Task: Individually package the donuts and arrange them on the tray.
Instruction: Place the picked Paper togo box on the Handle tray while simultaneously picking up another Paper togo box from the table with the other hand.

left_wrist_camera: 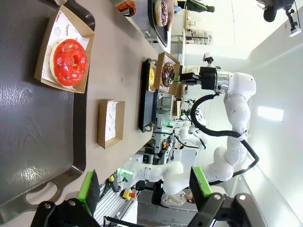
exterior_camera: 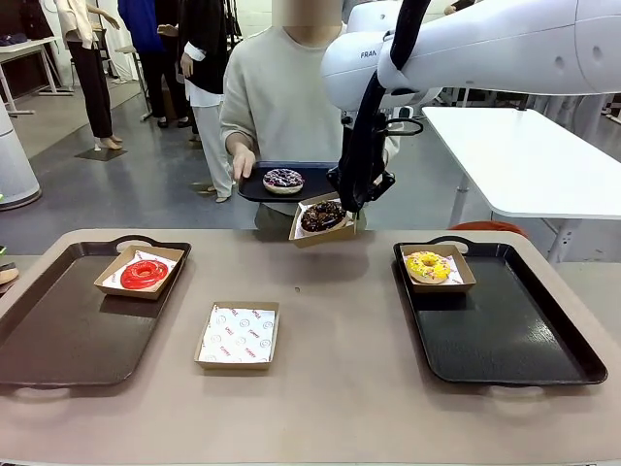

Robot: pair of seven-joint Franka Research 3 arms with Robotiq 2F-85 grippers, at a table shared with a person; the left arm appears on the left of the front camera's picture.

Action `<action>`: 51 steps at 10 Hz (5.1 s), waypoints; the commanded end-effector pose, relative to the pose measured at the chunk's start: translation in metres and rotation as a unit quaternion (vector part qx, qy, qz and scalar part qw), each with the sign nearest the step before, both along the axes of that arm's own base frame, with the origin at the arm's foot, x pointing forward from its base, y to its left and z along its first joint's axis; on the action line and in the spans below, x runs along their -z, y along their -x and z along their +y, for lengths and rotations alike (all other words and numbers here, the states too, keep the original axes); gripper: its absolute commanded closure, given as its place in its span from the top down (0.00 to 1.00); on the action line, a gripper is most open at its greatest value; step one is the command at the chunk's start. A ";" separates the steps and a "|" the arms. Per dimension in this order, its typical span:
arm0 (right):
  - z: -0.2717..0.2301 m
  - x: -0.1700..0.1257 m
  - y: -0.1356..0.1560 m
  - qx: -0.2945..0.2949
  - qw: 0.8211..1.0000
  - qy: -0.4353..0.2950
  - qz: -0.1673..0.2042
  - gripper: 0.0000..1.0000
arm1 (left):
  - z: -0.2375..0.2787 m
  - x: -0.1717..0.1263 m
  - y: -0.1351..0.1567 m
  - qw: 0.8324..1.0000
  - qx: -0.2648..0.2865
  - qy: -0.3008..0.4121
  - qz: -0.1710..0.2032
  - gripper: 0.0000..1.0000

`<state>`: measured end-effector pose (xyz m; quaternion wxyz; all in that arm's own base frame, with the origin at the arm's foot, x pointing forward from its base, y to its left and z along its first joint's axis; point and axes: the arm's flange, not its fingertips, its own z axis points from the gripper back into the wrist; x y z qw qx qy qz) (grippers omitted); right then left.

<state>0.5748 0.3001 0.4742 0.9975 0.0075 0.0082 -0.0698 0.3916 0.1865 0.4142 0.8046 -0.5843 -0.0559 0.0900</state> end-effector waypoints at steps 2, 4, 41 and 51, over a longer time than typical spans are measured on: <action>-0.001 0.002 0.000 0.001 1.000 -0.002 0.000 0.00 | 0.001 -0.001 0.002 1.000 0.001 0.004 0.000 1.00; -0.001 0.002 0.000 0.001 1.000 -0.002 0.000 0.00 | 0.001 -0.001 0.002 1.000 0.001 0.004 0.000 1.00; -0.242 0.021 0.122 -0.029 0.999 -0.021 0.035 0.02 | -0.426 0.065 -0.022 0.822 0.127 -0.553 0.045 1.00; -0.241 0.064 0.166 -0.018 1.000 0.008 -0.003 0.02 | -0.442 0.038 0.004 0.796 0.113 -0.595 0.007 1.00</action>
